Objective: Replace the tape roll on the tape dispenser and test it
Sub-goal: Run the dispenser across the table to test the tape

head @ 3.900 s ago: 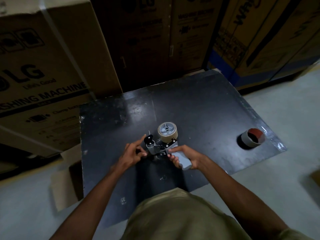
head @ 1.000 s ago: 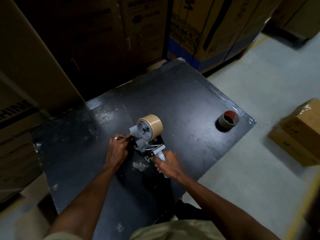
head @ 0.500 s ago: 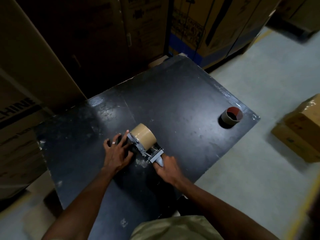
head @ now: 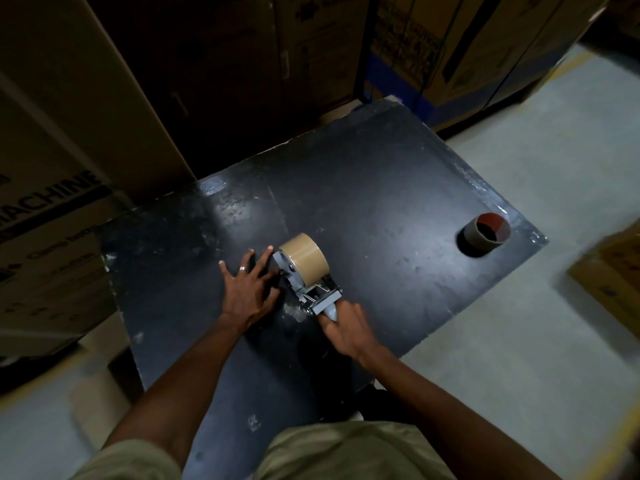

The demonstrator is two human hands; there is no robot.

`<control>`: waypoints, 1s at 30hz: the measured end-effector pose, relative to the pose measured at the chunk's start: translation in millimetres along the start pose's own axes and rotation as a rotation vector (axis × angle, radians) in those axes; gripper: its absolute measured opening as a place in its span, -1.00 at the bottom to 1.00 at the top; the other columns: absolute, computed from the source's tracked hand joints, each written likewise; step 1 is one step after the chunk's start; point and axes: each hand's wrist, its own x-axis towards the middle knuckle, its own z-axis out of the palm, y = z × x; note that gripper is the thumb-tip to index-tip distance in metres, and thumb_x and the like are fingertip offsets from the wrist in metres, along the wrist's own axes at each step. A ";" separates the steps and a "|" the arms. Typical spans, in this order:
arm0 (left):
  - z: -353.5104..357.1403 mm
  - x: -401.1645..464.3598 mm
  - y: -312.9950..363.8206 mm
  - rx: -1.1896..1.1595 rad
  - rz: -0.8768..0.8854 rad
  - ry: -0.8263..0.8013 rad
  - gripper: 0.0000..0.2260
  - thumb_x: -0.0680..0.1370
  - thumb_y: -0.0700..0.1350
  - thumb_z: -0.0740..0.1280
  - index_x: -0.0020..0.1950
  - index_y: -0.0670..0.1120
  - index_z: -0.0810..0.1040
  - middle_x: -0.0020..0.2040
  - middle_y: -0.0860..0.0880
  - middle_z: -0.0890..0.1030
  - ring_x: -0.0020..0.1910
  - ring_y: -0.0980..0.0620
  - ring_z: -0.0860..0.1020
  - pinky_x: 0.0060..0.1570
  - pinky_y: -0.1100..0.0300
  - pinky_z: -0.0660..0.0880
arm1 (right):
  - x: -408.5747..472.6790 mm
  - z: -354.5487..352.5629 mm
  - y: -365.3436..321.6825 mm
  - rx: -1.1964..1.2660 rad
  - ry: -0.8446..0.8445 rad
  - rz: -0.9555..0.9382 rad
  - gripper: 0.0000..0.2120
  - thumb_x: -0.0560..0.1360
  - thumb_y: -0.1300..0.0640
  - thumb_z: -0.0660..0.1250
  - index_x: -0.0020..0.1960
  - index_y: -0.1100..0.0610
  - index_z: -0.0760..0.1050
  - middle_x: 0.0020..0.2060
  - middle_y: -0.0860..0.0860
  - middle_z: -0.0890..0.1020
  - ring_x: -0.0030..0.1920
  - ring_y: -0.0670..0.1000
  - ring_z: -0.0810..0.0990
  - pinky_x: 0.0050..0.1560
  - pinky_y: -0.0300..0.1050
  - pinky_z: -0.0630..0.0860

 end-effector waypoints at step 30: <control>3.2 -18.9 35.6 -0.070 0.071 -0.106 -0.51 0.53 0.12 0.10 0.46 0.10 0.25 0.62 0.00 -0.16 0.58 -0.21 -0.10 0.24 -0.62 -0.12 | -25.0 6.6 44.7 0.197 0.001 -0.139 -0.79 0.52 0.13 0.33 -0.24 0.21 0.45 -0.30 0.14 0.62 -0.28 -0.07 0.53 -0.25 -0.03 0.48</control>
